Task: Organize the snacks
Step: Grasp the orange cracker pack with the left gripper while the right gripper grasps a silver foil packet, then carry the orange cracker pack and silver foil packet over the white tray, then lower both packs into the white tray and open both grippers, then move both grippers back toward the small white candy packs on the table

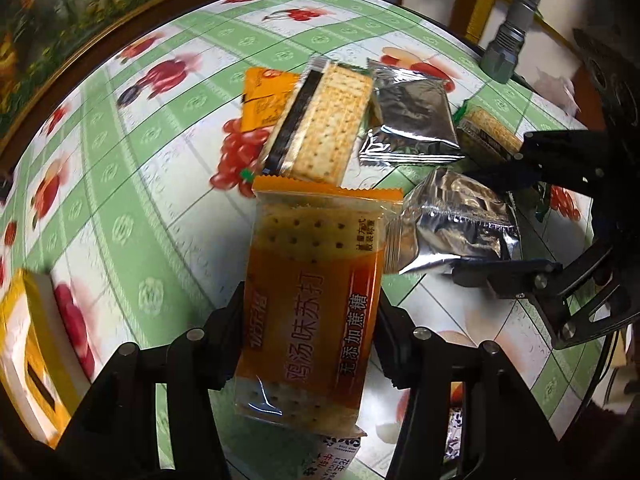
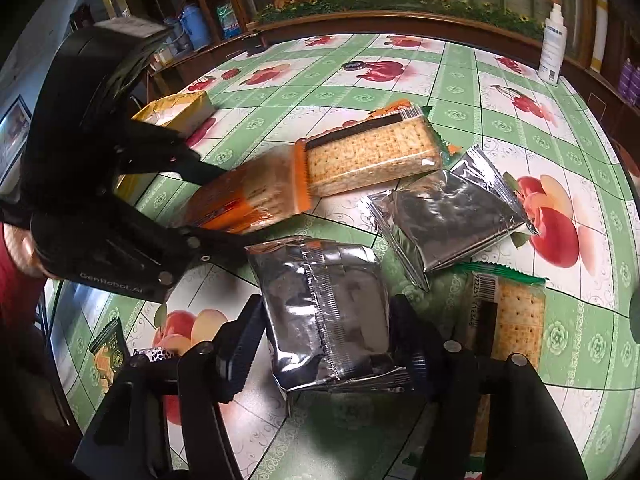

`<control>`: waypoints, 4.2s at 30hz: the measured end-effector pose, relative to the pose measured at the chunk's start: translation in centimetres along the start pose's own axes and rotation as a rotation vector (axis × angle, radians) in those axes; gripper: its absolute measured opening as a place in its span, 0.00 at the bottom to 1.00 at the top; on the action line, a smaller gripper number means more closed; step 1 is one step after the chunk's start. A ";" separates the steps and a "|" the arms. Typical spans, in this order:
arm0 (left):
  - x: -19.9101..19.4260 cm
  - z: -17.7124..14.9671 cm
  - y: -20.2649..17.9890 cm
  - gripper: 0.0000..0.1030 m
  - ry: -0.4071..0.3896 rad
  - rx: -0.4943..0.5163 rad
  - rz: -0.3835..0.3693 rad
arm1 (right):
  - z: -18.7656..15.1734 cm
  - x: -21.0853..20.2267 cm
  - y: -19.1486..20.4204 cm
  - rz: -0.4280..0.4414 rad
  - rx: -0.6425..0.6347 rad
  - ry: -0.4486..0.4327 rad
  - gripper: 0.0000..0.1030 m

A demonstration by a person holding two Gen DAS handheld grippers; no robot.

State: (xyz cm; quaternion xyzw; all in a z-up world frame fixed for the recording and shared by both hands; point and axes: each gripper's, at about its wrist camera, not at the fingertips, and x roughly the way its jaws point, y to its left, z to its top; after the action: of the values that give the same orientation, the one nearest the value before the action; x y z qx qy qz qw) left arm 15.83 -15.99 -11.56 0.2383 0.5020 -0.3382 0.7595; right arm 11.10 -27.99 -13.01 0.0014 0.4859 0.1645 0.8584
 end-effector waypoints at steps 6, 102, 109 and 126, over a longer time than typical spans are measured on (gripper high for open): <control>-2.3 -1.6 1.4 0.52 -0.063 -0.173 0.033 | -0.5 -0.7 0.5 -0.010 0.027 -0.034 0.59; -13.6 -18.0 17.3 0.61 -0.271 -0.909 0.665 | 16.1 6.9 19.6 0.304 0.035 -0.165 0.69; -16.1 -17.7 13.5 0.64 -0.342 -0.867 0.666 | 11.6 1.1 15.7 0.279 0.099 -0.239 0.73; -19.2 -15.2 6.8 0.68 -0.453 -0.757 0.668 | 1.5 -6.0 6.0 0.190 0.290 -0.302 0.77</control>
State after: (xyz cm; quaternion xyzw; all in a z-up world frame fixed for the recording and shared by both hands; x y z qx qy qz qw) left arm 6.68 4.43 0.53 0.0161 0.3098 0.0824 0.9471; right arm 7.76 -23.75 -6.23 0.1949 0.3683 0.1709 0.8928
